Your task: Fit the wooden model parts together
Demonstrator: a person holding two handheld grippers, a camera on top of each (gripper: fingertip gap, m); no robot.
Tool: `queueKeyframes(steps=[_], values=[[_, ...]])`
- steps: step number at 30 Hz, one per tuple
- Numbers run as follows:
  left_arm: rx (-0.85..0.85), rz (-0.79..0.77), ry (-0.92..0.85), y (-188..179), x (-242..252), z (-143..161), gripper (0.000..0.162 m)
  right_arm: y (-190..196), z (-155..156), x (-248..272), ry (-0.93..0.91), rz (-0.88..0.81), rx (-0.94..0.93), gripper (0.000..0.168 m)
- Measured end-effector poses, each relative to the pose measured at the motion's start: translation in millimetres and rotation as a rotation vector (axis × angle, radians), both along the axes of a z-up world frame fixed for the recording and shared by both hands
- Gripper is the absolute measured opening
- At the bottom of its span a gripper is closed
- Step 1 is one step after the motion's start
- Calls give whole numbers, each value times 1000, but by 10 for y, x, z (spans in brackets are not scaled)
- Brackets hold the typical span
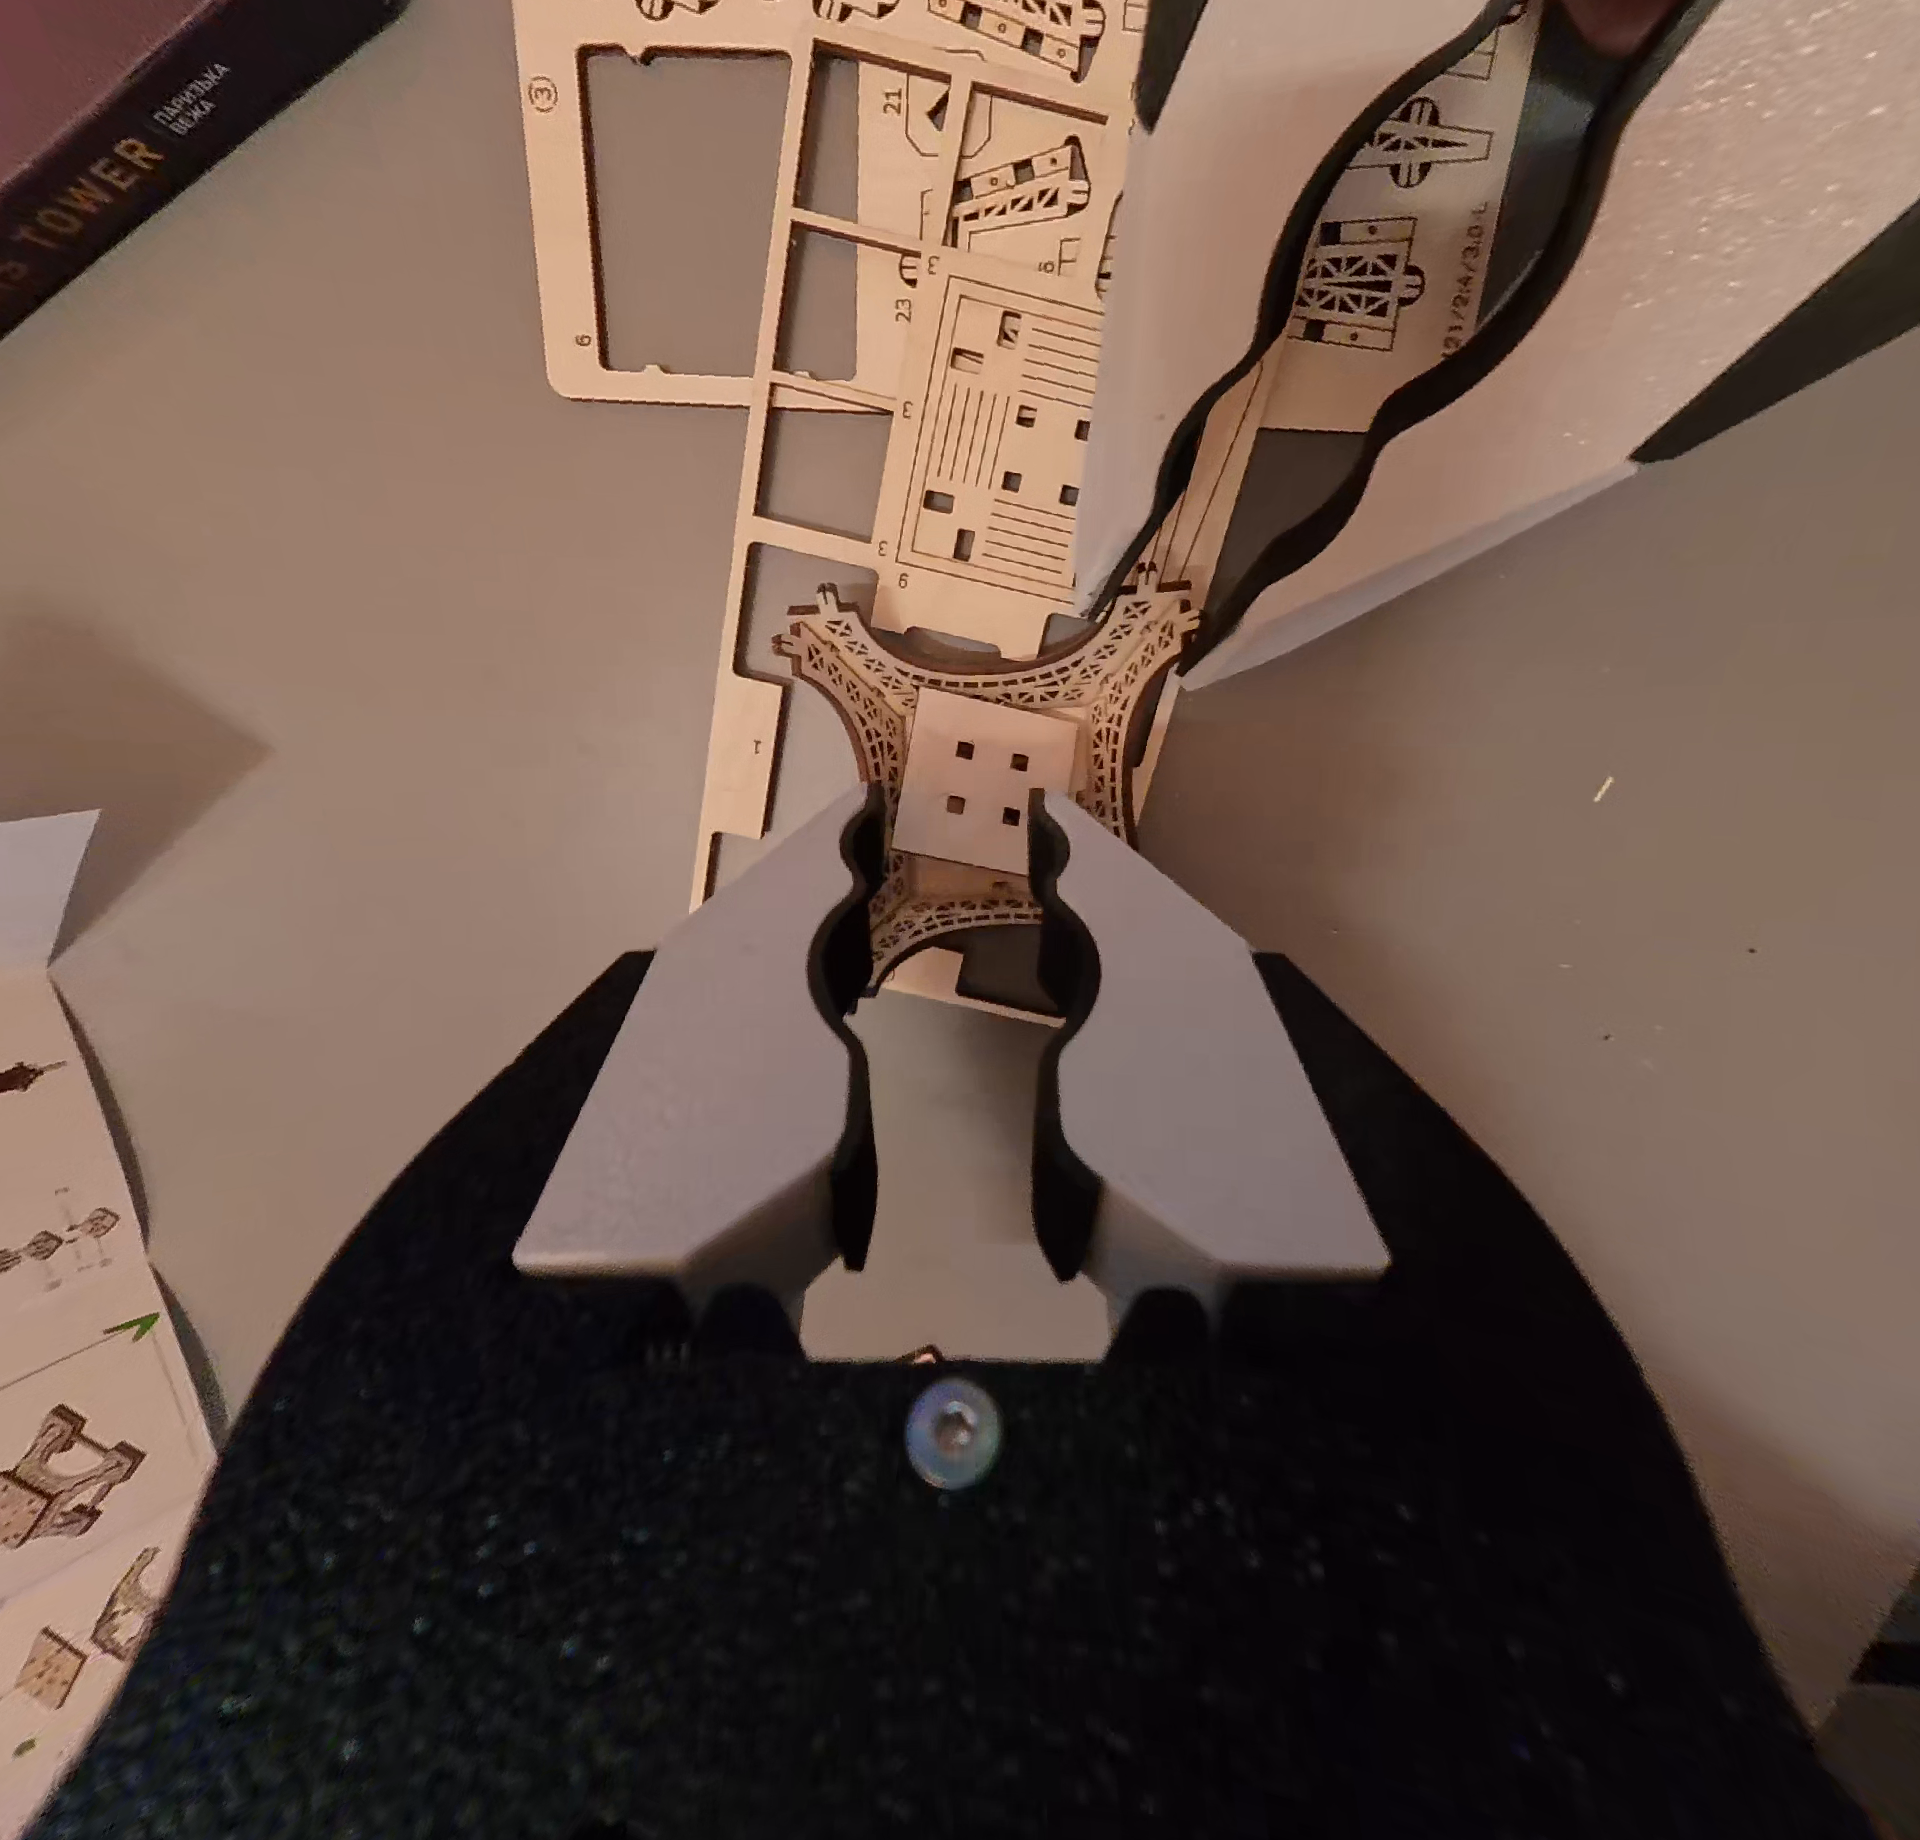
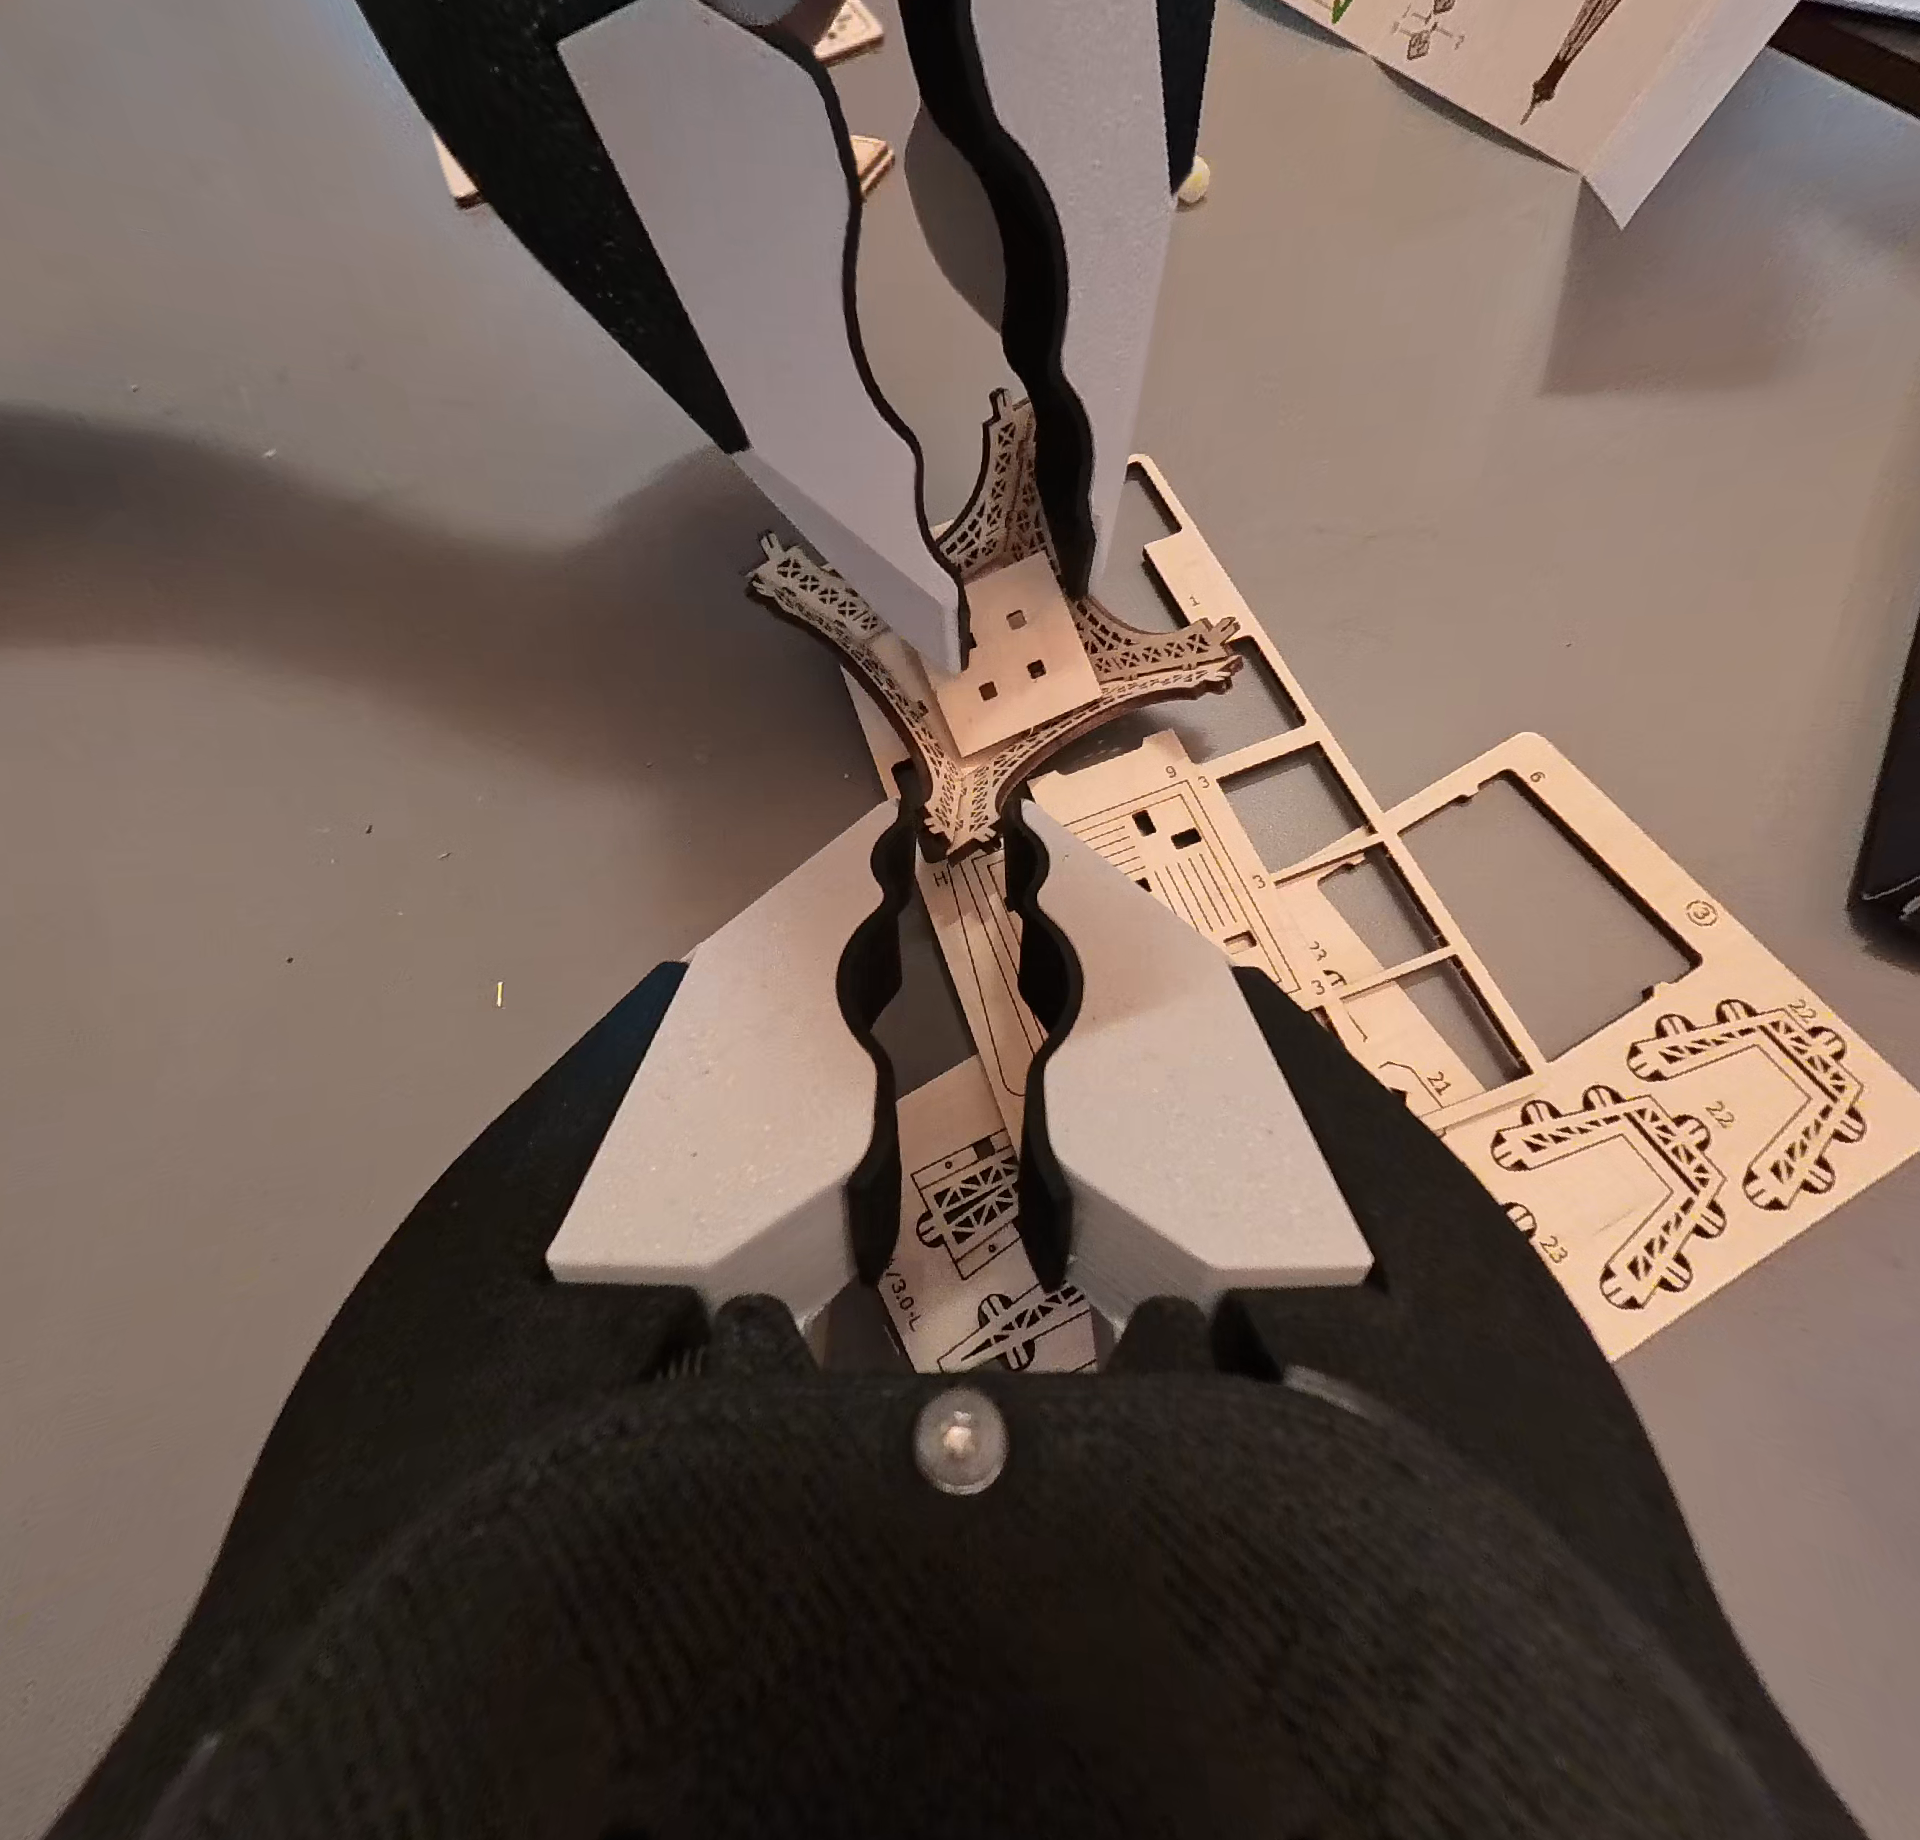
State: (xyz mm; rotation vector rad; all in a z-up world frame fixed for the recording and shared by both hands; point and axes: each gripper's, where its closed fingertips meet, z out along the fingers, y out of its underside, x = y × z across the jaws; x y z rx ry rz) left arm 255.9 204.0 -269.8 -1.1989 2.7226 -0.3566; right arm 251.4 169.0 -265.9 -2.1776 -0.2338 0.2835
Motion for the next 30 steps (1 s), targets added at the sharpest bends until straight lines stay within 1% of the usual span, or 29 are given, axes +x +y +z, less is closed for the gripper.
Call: queueKeyframes(steps=[6, 9, 12, 16, 21, 25, 27, 30], values=[[24, -73, -5, -72, -30, 5, 35, 0, 1, 1, 4, 0, -1, 14], [75, -109, -2, -51, -34, -26, 32, 0, 1, 1, 5, 0, -1, 14], [92, -109, 6, -36, -30, -47, 30, 1, 2, 1, 2, 0, 0, 14], [57, -59, 2, -39, -17, -35, 30, 1, 2, 1, 3, 0, 0, 14], [-77, 57, 6, -52, -14, -7, 30, -1, 2, 1, 2, -1, 1, 14], [-152, 101, 6, -48, -32, 2, 30, 0, 2, 1, 2, -1, 0, 14], [-161, 105, 8, -54, -43, -11, 30, 0, 1, 1, 4, -1, 0, 14], [-99, 78, -12, -47, -57, -30, 30, 0, 1, 2, 6, -1, -1, 14]])
